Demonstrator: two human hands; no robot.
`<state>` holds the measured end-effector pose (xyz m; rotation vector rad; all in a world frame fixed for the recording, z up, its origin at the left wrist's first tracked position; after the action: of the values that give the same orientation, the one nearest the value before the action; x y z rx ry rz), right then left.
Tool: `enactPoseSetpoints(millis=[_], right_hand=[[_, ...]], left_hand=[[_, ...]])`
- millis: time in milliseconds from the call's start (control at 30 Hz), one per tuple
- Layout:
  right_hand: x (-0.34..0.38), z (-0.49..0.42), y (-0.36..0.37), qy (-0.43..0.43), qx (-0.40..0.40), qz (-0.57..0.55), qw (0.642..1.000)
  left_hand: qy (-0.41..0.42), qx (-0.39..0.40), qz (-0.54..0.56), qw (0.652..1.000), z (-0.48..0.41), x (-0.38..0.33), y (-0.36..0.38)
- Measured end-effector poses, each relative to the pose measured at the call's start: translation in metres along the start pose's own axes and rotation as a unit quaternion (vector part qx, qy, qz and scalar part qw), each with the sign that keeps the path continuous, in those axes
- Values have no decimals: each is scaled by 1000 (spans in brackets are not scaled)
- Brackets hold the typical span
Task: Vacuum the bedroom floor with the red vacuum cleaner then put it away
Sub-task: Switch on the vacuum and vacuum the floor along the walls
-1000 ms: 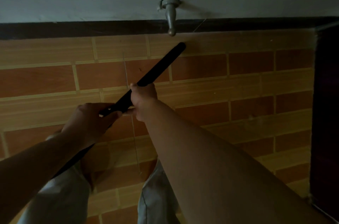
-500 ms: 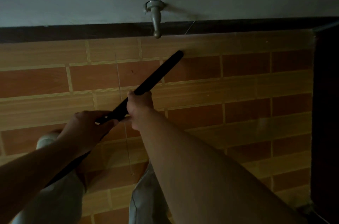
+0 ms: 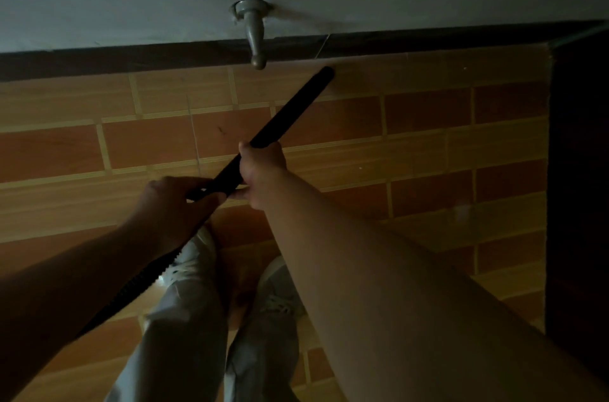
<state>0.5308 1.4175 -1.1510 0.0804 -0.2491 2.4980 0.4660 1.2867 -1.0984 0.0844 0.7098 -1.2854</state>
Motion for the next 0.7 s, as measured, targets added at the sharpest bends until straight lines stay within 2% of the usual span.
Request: enactPoseSetpoints(millis=[167, 433, 700], right_hand=[[-28, 0, -5, 2, -24, 45, 999], [-44, 20, -11, 49, -18, -45, 998], [-50, 20, -29, 63, 1, -98, 993]], left_hand=[[-15, 29, -12, 999, 11, 15, 18], [6, 79, -68, 995, 18, 5, 12], [2, 83, -74, 994, 21, -4, 20]])
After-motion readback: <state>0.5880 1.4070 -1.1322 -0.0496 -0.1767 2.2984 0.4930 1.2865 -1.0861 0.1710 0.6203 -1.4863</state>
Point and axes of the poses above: each hand's wrist, its own z-axis away from the middle knuckle, its own y-axis out of the palm, x = y × z, the point moved 1 cm from there along -z, towards the middle knuckle, and after that the axes turned 15 degrees about z, right-handed, at the moved point
